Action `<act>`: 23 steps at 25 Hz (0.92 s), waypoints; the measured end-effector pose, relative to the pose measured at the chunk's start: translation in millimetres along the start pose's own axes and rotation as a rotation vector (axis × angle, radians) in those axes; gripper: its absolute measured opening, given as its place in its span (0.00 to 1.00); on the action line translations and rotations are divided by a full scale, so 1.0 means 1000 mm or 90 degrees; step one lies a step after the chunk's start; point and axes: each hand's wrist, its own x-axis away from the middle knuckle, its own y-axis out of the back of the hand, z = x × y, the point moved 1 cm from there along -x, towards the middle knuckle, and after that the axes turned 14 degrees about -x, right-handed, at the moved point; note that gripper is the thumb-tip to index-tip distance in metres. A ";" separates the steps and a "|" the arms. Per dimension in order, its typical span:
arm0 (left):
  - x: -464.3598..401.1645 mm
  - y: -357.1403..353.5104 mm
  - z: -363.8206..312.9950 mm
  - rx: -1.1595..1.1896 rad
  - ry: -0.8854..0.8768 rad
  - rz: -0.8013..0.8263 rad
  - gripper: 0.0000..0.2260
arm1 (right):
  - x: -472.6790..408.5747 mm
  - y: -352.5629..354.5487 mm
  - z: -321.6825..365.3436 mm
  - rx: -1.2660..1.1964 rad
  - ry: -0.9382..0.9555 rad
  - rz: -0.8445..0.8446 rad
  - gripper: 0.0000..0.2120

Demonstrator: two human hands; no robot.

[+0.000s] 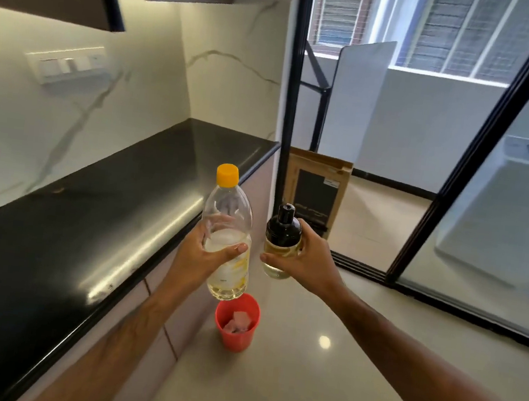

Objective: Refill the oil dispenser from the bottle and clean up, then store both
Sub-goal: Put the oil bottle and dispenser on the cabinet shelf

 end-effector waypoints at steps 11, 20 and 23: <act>-0.215 -0.042 -0.010 -0.001 0.001 -0.050 0.31 | -0.205 0.083 -0.028 0.017 0.051 -0.007 0.33; -0.351 0.005 -0.023 -0.064 0.027 -0.236 0.27 | -0.405 0.064 -0.035 -0.053 0.093 0.129 0.31; -0.389 0.025 -0.031 -0.098 0.047 -0.323 0.26 | -0.475 0.047 -0.031 -0.086 0.113 0.208 0.36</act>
